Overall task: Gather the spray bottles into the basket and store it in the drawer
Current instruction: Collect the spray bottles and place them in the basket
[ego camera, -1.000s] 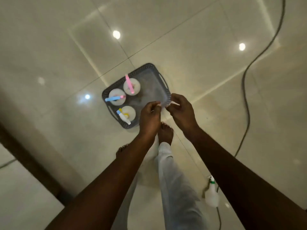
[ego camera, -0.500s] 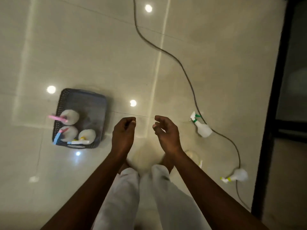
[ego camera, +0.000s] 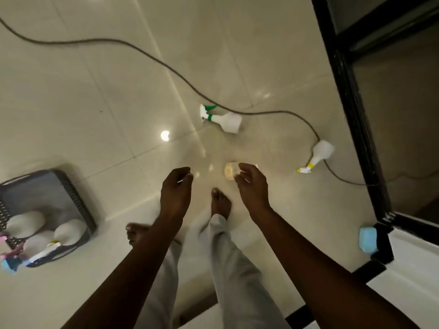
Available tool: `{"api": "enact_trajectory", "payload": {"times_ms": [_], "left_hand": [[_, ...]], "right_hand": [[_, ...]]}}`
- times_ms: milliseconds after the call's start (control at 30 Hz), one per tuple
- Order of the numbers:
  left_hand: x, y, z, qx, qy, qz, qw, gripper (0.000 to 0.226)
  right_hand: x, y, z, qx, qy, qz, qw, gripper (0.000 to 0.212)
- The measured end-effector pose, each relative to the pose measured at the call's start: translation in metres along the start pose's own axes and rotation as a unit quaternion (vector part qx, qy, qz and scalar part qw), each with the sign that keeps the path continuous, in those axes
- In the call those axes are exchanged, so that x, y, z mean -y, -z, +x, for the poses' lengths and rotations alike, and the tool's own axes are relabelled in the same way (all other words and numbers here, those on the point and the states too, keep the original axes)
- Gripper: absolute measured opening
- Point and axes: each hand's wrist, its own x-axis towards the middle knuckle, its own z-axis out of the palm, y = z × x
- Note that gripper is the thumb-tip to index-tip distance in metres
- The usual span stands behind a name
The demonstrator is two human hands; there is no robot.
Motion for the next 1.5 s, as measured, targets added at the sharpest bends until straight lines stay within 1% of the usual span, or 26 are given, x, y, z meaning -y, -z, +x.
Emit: {"api": "enact_trajectory", "payload": {"times_ms": [100, 167, 367, 400, 467, 500, 533, 600, 633, 700, 833, 967, 1033, 1133, 1200, 1267, 1367, 1433, 1500], "left_hand": [[0.012, -0.05, 0.006, 0.016, -0.002, 0.046, 0.999, 0.032], [0.021, -0.08, 0.016, 0.022, -0.006, 0.081, 0.996, 0.035], [0.056, -0.161, 0.075, 0.034, 0.003, 0.164, 0.986, 0.045], [0.063, -0.174, 0.085, 0.043, 0.007, 0.179, 0.983, 0.047], [0.075, -0.197, 0.106, 0.062, 0.001, 0.212, 0.975, 0.052], [0.08, -0.207, 0.117, 0.07, -0.003, 0.227, 0.971, 0.054], [0.083, -0.216, 0.126, 0.075, -0.006, 0.236, 0.969, 0.054], [0.09, -0.232, 0.148, 0.072, 0.001, 0.238, 0.969, 0.055], [0.094, -0.24, 0.159, 0.069, 0.009, 0.231, 0.971, 0.055], [0.101, -0.252, 0.176, 0.07, 0.027, 0.217, 0.973, 0.055], [0.119, -0.265, 0.202, 0.091, 0.058, 0.213, 0.971, 0.058], [0.129, -0.262, 0.207, 0.099, 0.06, 0.225, 0.967, 0.059], [0.131, -0.254, 0.202, 0.084, 0.047, 0.22, 0.971, 0.058], [0.13, -0.232, 0.186, 0.046, 0.048, 0.164, 0.984, 0.058], [0.125, -0.213, 0.171, 0.028, 0.045, 0.126, 0.991, 0.057], [0.119, -0.186, 0.155, 0.01, 0.039, 0.093, 0.995, 0.058], [0.11, -0.14, 0.137, -0.011, 0.033, 0.059, 0.998, 0.06], [0.106, -0.104, 0.124, -0.033, 0.029, 0.032, 0.999, 0.061], [0.102, -0.065, 0.111, -0.053, 0.022, 0.0, 0.998, 0.062]], "right_hand": [[-0.04, 0.037, 0.029, -0.031, -0.083, 0.068, 0.994, 0.033], [-0.069, 0.053, 0.047, -0.035, -0.142, 0.116, 0.982, 0.035], [-0.141, 0.058, 0.108, 0.017, -0.277, 0.194, 0.941, 0.053], [-0.15, 0.055, 0.121, 0.027, -0.3, 0.206, 0.931, 0.05], [-0.165, 0.046, 0.148, 0.037, -0.344, 0.237, 0.908, 0.033], [-0.172, 0.039, 0.162, 0.043, -0.362, 0.253, 0.896, 0.03], [-0.176, 0.033, 0.173, 0.051, -0.374, 0.27, 0.886, 0.037], [-0.186, 0.018, 0.195, 0.059, -0.395, 0.307, 0.864, 0.061], [-0.188, 0.011, 0.206, 0.062, -0.404, 0.323, 0.854, 0.067], [-0.193, 0.0, 0.223, 0.073, -0.41, 0.351, 0.839, 0.067], [-0.209, -0.017, 0.246, 0.1, -0.408, 0.371, 0.828, 0.059], [-0.219, -0.027, 0.251, 0.1, -0.398, 0.403, 0.818, 0.056], [-0.217, -0.03, 0.247, 0.098, -0.383, 0.417, 0.818, 0.057], [-0.201, -0.033, 0.23, 0.106, -0.355, 0.409, 0.834, 0.057], [-0.183, -0.035, 0.213, 0.12, -0.33, 0.38, 0.856, 0.055], [-0.159, -0.041, 0.193, 0.141, -0.295, 0.33, 0.885, 0.052], [-0.12, -0.056, 0.161, 0.164, -0.215, 0.255, 0.928, 0.046], [-0.094, -0.072, 0.135, 0.176, -0.164, 0.21, 0.948, 0.041], [-0.066, -0.094, 0.109, 0.197, -0.119, 0.174, 0.957, 0.039]]}}
